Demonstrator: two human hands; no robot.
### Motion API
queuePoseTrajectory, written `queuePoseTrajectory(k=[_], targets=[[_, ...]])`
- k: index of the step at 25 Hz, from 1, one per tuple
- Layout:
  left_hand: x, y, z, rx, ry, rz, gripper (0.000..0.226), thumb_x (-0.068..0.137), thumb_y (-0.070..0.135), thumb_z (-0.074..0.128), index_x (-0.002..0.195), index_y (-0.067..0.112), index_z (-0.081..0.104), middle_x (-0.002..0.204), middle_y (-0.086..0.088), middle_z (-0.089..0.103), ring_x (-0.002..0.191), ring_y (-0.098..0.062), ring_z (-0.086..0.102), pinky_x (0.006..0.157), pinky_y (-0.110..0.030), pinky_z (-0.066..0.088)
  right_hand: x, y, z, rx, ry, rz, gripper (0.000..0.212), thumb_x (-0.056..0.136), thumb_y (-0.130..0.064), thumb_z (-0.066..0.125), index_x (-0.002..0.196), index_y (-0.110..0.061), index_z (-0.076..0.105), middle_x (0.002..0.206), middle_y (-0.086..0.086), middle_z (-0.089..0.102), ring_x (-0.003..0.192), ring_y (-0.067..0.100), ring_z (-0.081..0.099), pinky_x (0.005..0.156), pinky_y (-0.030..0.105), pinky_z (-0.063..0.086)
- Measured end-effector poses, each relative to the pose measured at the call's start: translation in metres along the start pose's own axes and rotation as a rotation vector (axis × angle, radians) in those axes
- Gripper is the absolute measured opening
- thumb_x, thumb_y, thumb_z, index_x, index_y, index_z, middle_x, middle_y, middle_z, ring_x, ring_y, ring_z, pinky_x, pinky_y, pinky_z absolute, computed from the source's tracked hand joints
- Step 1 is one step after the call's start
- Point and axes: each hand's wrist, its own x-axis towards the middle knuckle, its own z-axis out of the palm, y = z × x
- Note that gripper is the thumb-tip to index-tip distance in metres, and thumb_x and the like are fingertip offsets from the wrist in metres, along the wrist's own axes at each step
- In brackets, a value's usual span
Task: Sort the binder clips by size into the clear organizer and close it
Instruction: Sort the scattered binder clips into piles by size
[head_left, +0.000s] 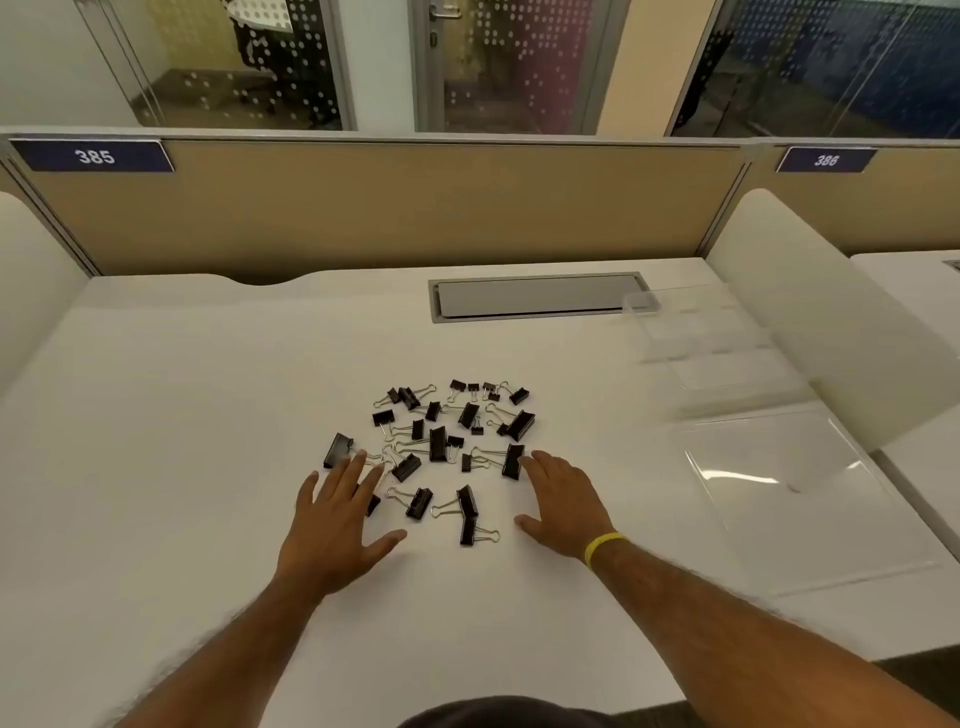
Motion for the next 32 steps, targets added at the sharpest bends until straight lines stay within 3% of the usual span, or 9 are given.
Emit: queuePoseTrajectory(k=[4,8,17,20,23,25,29,32], targets=[[0.014,-0.012,-0.003,0.011,0.053,0.002,0.093,0.081,0.083,0.026,0.151,0.023,0.028,0.161,-0.003,0.015,0.149,-0.020,0.013,0.118,-0.050,0.013,0.022,-0.003,-0.002,0.015,0.041,0.005,0.070,0.086,-0.042,0.060,0.145,-0.016,0.032,0.148,0.005,0.035,0.125,0.026,0.042,0.101,0.038,0.040],[0.027,-0.010,-0.004,-0.021,0.034,-0.006,0.093,0.080,0.084,0.023,0.152,0.025,0.023,0.162,-0.001,0.010,0.150,-0.019,0.007,0.119,-0.048,0.009,0.042,-0.007,-0.003,0.013,0.029,0.014,0.064,0.088,-0.038,0.059,0.143,-0.016,0.035,0.148,0.005,0.034,0.124,0.027,0.043,0.099,0.038,0.041],[0.046,0.014,0.000,-0.161,0.100,0.046,0.075,0.087,0.070,0.036,0.144,0.022,0.040,0.154,-0.002,0.036,0.144,-0.021,0.027,0.116,-0.045,0.020,0.047,0.001,0.006,0.120,0.104,0.055,0.047,0.086,-0.029,0.060,0.130,-0.018,0.048,0.129,0.002,0.048,0.105,0.022,0.054,0.087,0.034,0.049],[0.055,0.029,-0.002,-0.204,0.139,0.099,0.065,0.088,0.064,0.043,0.136,0.020,0.048,0.142,-0.001,0.048,0.134,-0.021,0.041,0.108,-0.042,0.032,0.041,0.003,0.004,0.235,0.159,0.052,0.047,0.082,-0.033,0.064,0.125,-0.019,0.051,0.119,-0.001,0.050,0.095,0.017,0.055,0.079,0.026,0.050],[0.063,0.051,-0.013,-0.286,0.138,0.123,0.055,0.089,0.061,0.043,0.123,0.020,0.056,0.116,0.003,0.060,0.108,-0.015,0.055,0.091,-0.032,0.043,0.030,-0.002,0.003,0.519,0.295,0.069,0.043,0.077,-0.032,0.071,0.115,-0.019,0.054,0.110,-0.004,0.049,0.088,0.012,0.054,0.075,0.021,0.051],[0.068,0.076,-0.021,-0.488,0.049,0.029,0.049,0.090,0.060,0.046,0.119,0.022,0.058,0.102,0.007,0.062,0.092,-0.008,0.058,0.078,-0.024,0.045,0.026,-0.012,0.003,0.709,0.398,0.067,0.040,0.077,-0.027,0.075,0.110,-0.020,0.054,0.107,-0.006,0.049,0.089,0.008,0.055,0.076,0.019,0.051],[0.087,0.125,-0.035,-1.332,-0.278,-0.376,0.042,0.096,0.043,0.051,0.127,0.014,0.050,0.100,0.000,0.067,0.086,-0.015,0.069,0.075,-0.031,0.058,0.031,-0.035,0.004,0.886,0.491,0.015,0.038,0.076,-0.023,0.078,0.106,-0.020,0.054,0.103,-0.005,0.051,0.093,0.009,0.056,0.080,0.016,0.049],[0.097,0.126,-0.034,-1.443,-0.261,-0.463,0.021,0.100,0.019,0.047,0.117,0.008,0.053,0.100,-0.012,0.069,0.079,-0.019,0.071,0.066,-0.027,0.058,0.033,-0.032,0.004,0.798,0.414,-0.050,0.038,0.078,-0.032,0.075,0.108,-0.022,0.053,0.104,-0.008,0.052,0.094,0.007,0.055,0.080,0.017,0.049]])
